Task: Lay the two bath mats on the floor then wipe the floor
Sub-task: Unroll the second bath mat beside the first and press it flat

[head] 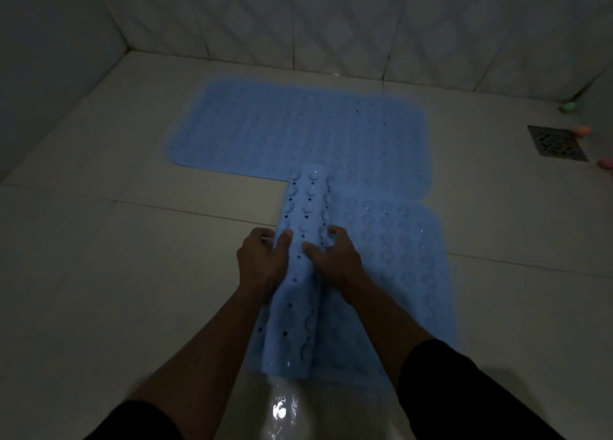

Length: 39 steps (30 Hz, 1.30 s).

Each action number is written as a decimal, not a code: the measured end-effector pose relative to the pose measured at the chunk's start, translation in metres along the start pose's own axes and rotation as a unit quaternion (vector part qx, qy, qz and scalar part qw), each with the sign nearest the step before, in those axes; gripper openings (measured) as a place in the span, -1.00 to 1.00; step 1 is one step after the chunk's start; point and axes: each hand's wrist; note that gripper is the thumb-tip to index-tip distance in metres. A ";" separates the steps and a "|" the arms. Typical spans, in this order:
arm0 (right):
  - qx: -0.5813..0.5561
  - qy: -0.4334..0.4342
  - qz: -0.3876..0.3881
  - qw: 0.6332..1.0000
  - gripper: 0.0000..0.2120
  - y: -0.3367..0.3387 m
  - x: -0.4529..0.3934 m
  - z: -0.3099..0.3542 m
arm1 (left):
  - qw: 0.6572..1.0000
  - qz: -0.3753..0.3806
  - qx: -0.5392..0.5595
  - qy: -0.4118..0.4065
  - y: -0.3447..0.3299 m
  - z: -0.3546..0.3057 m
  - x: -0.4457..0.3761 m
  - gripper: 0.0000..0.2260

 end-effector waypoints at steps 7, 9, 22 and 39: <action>-0.036 -0.017 0.028 0.999 -0.64 -0.026 -0.021 0.006 | 0.998 0.036 -0.038 0.023 0.024 -0.001 -0.004 -0.42; -0.011 -0.009 0.038 0.999 -0.57 -0.029 -0.023 0.008 | 0.998 0.016 -0.061 -0.001 0.028 0.002 -0.005 -0.43; 0.007 0.046 0.074 0.996 -0.49 -0.067 -0.032 0.039 | 0.993 0.012 -0.117 -0.010 0.050 0.017 -0.024 -0.58; 0.063 0.099 0.096 0.988 -0.59 -0.131 -0.041 0.073 | 0.989 0.032 -0.130 -0.065 0.108 0.087 -0.078 -0.30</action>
Point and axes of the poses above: each hand's wrist, its own x-axis away from the middle knuckle, its own y-axis out of the back of the hand, z = x × y, and after that the axes turned 3 degrees about -z, right-handed
